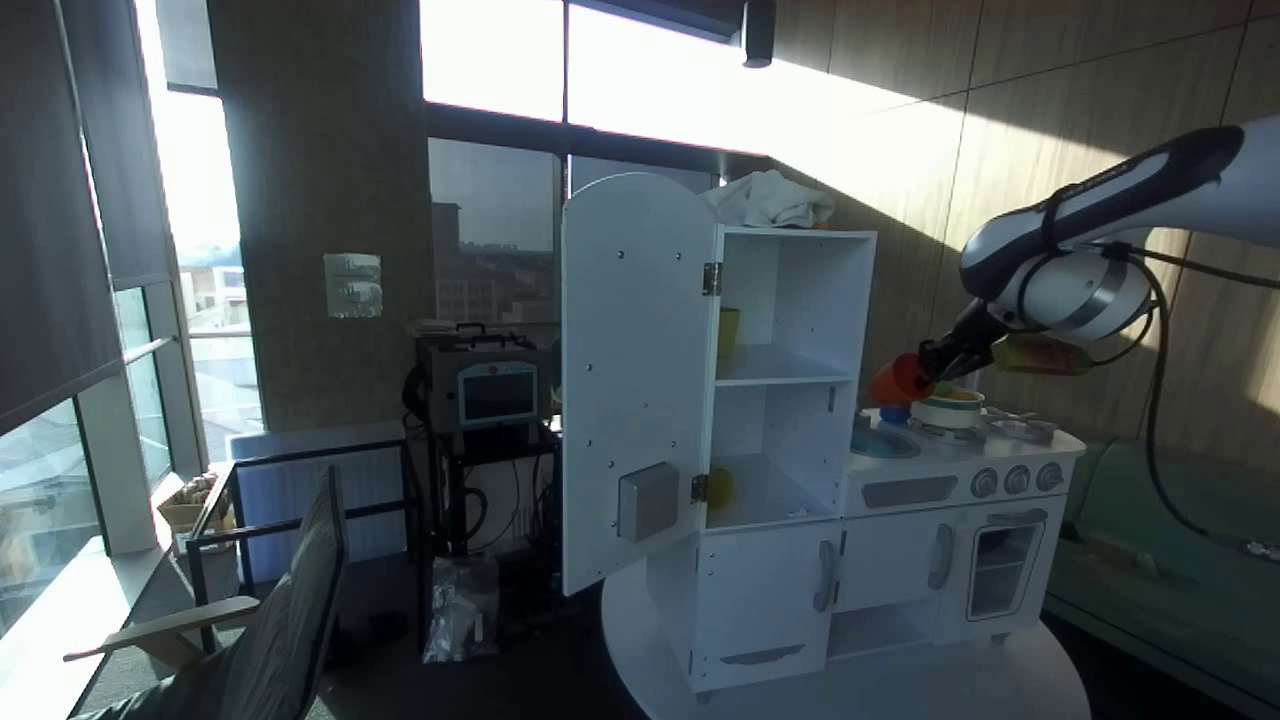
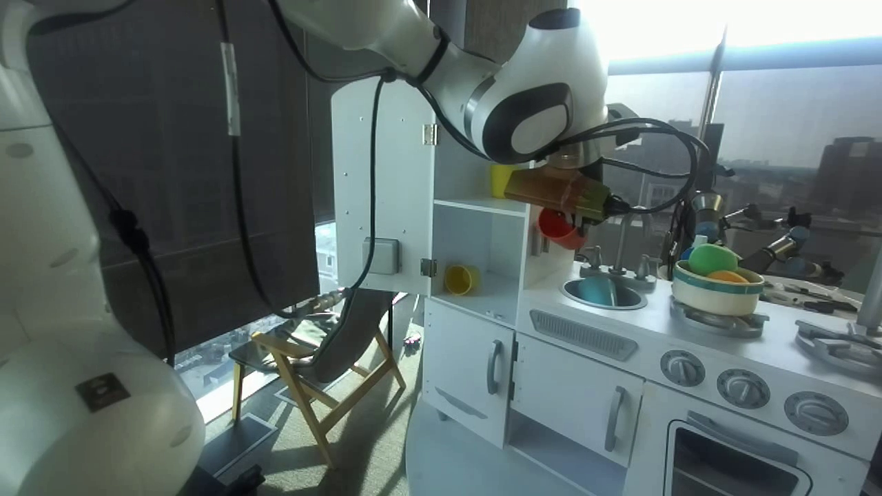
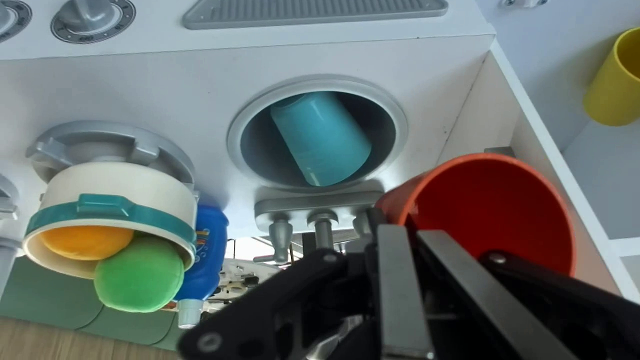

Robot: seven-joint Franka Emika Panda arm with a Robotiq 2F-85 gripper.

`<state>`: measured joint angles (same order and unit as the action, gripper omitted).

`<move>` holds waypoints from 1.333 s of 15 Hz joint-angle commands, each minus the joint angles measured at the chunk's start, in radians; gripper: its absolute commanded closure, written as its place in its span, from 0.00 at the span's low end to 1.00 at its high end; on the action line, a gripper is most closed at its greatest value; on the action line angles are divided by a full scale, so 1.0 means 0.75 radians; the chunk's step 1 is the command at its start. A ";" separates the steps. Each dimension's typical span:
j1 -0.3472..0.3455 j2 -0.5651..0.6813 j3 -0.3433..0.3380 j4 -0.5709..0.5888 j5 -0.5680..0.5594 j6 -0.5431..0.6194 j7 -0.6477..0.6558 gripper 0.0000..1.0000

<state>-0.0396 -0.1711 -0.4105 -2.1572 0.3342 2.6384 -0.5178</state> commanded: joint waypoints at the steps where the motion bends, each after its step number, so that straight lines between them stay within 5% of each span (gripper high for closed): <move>1: -0.051 0.190 0.037 0.159 0.037 0.031 0.013 0.93; 10: -0.034 0.527 -0.006 0.398 0.169 0.122 0.072 0.90; 17: -0.046 0.597 -0.016 0.451 0.168 0.120 0.139 0.89; 18: -0.048 0.591 -0.015 0.446 0.172 0.117 0.145 0.64; 20: -0.052 0.572 -0.010 0.425 0.190 0.124 0.153 0.59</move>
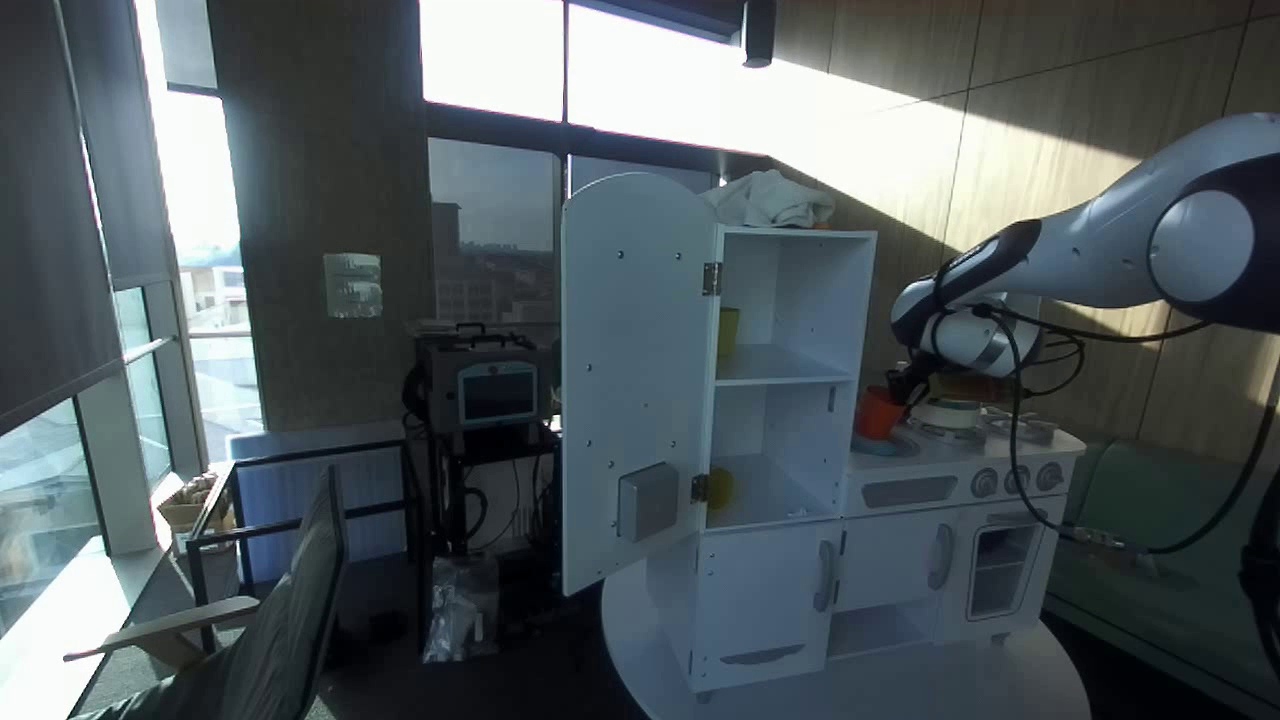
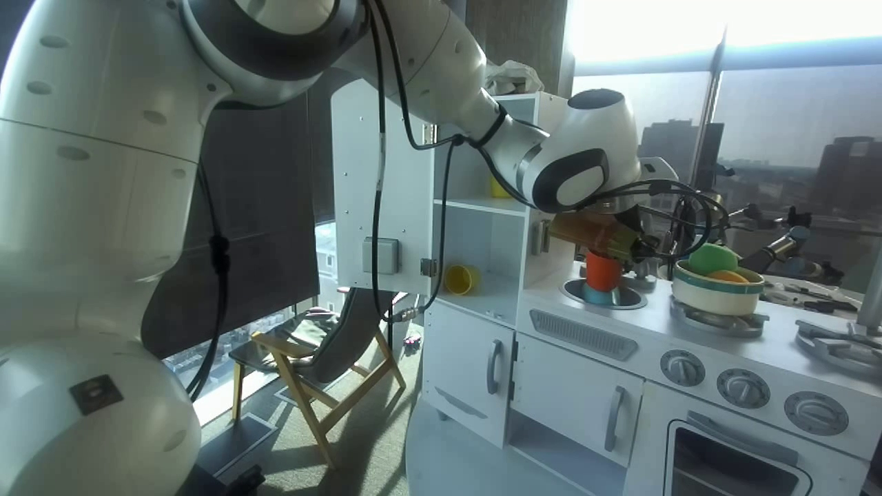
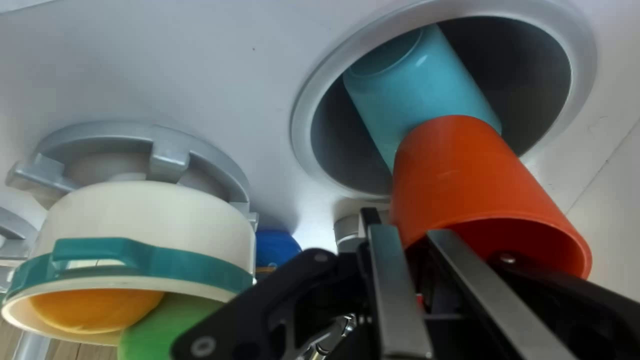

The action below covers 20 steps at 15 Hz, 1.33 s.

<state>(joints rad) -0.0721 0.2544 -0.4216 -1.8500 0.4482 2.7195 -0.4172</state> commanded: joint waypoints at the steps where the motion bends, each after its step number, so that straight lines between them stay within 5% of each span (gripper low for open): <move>1: -0.011 -0.007 0.009 0.006 0.055 0.014 0.012 0.52; 8: 0.002 -0.044 0.001 -0.029 0.080 0.017 0.018 0.01; 20: 0.043 -0.191 0.044 -0.167 0.074 -0.005 0.003 0.00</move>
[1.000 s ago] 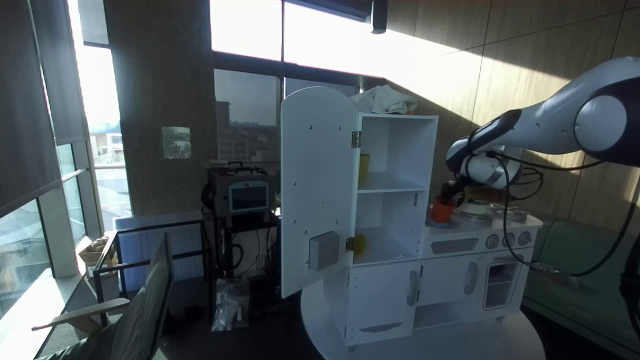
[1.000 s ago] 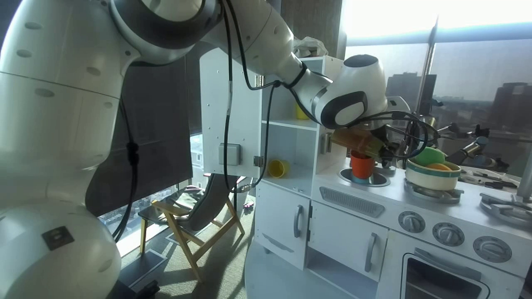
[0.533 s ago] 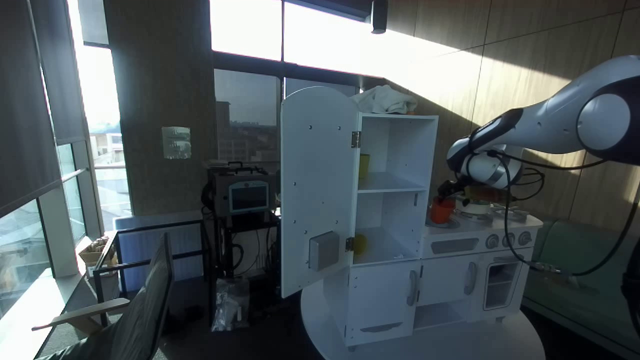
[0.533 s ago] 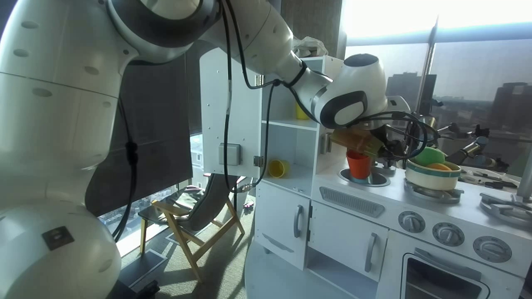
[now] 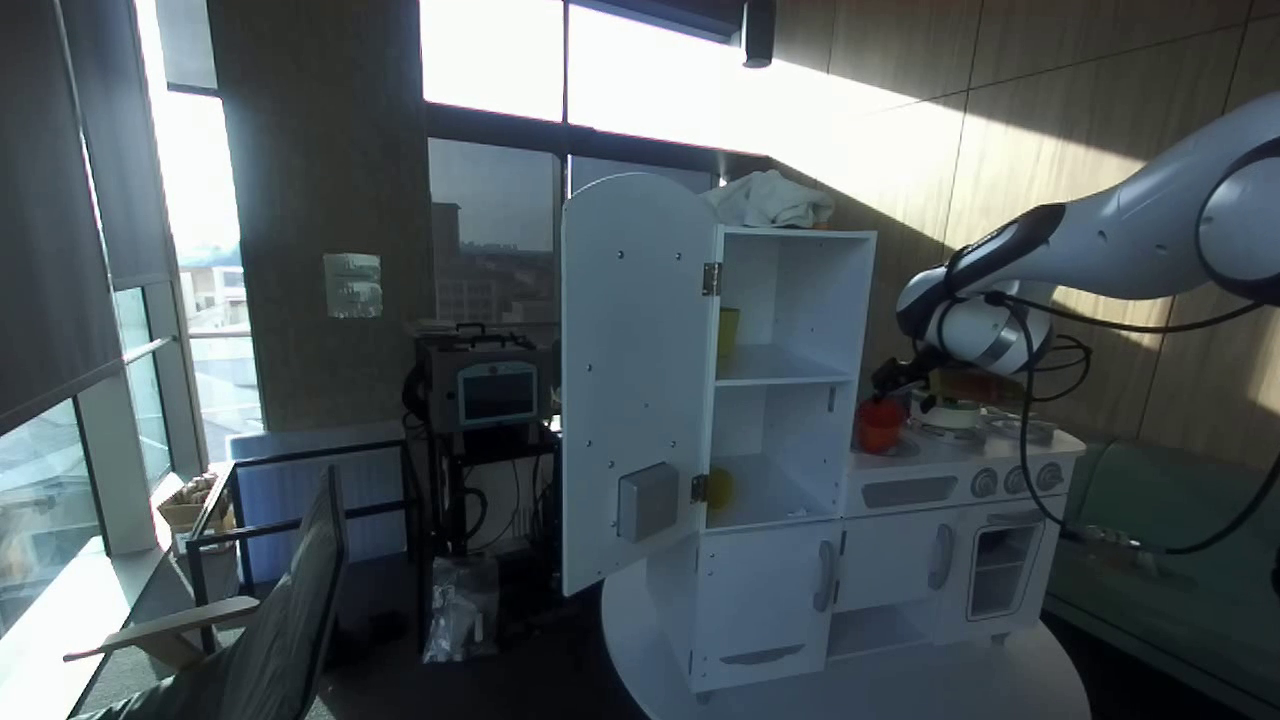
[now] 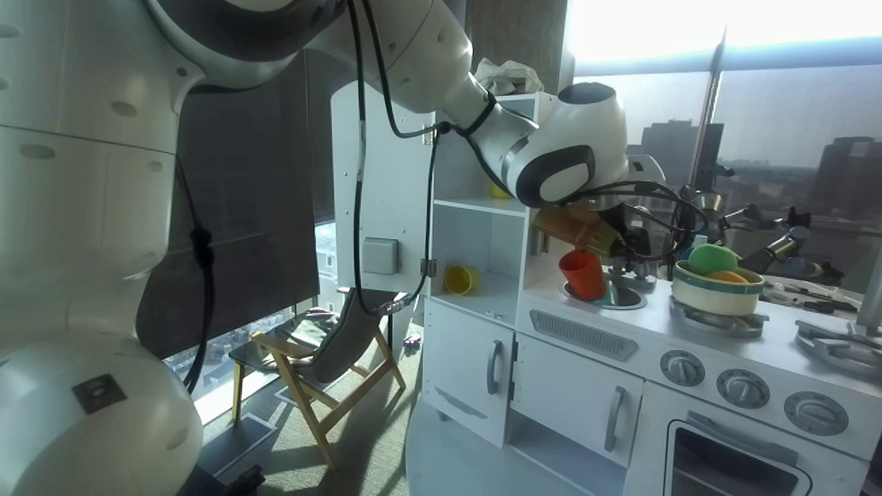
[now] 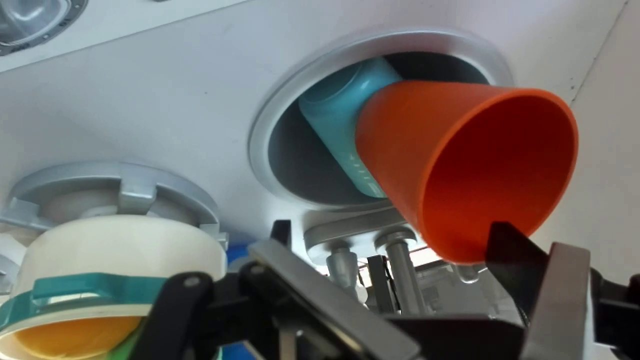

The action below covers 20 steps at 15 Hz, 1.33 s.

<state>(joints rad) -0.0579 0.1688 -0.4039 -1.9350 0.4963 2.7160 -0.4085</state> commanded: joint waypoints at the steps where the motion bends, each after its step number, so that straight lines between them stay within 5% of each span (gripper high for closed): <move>1: 0.031 -0.086 0.029 -0.059 0.011 -0.004 -0.010 0.00; 10: 0.056 -0.168 0.009 -0.115 -0.077 0.005 0.037 0.00; 11: -0.064 -0.202 0.123 -0.131 -0.149 0.003 0.074 0.00; 15: -0.140 -0.338 0.124 -0.211 -0.478 -0.034 0.173 0.00; 17: -0.165 -0.453 0.133 -0.277 -0.570 -0.112 0.135 0.00; 20: -0.115 -0.671 0.126 -0.389 -0.468 -0.315 -0.092 0.00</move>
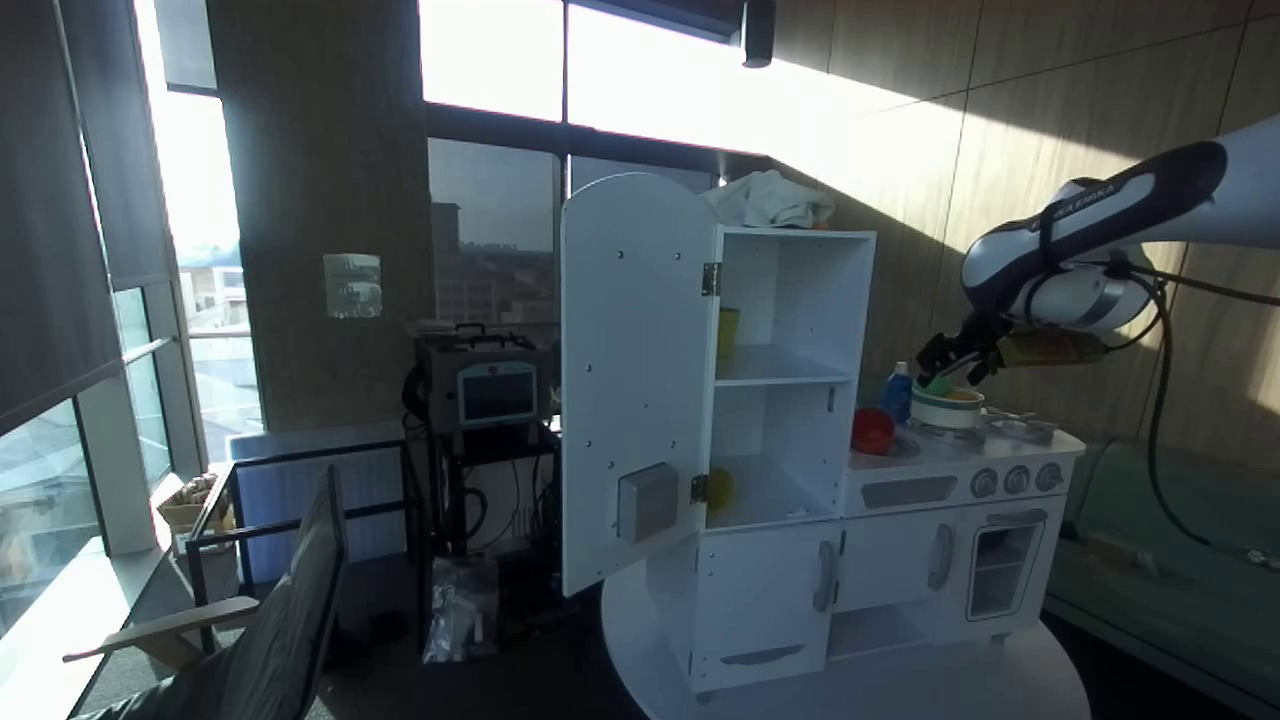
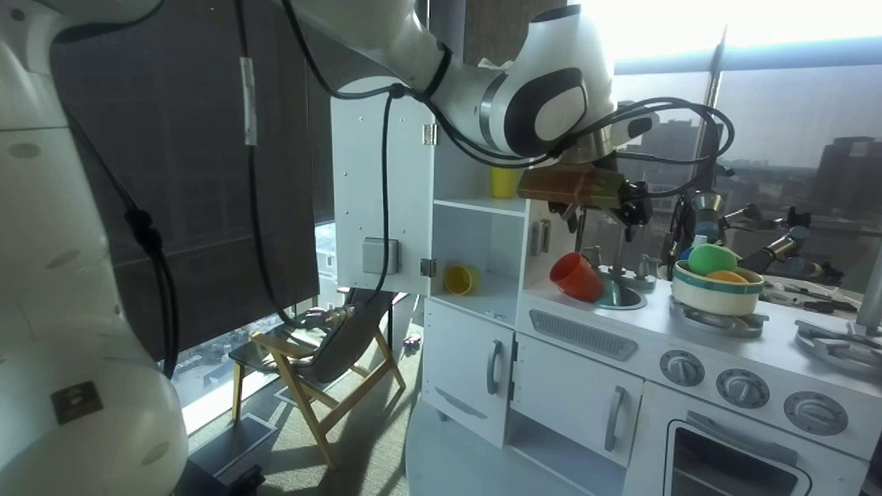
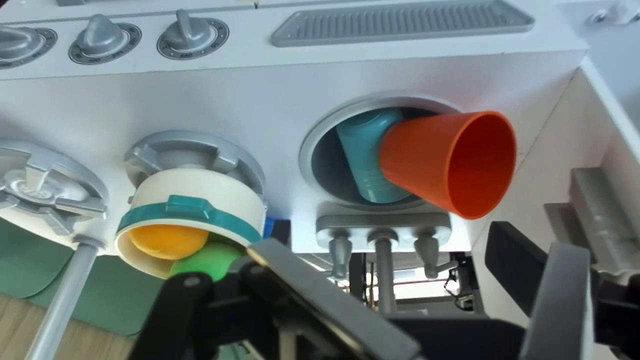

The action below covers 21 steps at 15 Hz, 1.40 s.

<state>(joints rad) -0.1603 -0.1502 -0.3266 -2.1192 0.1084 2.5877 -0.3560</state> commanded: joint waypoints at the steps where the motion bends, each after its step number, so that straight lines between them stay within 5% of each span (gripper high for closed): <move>1: 0.038 -0.304 0.021 -0.160 0.055 -0.223 -0.202 0.00; 6: 0.154 -0.504 0.026 -0.188 0.065 -0.617 -0.340 0.00; 12: 0.300 -0.500 0.058 -0.198 0.121 -0.879 -0.528 0.00; 21: 0.293 -0.455 0.095 -0.307 0.121 -0.776 -0.670 0.00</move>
<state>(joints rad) 0.0817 -0.4953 -0.2740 -2.3513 0.1886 2.0089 -0.8503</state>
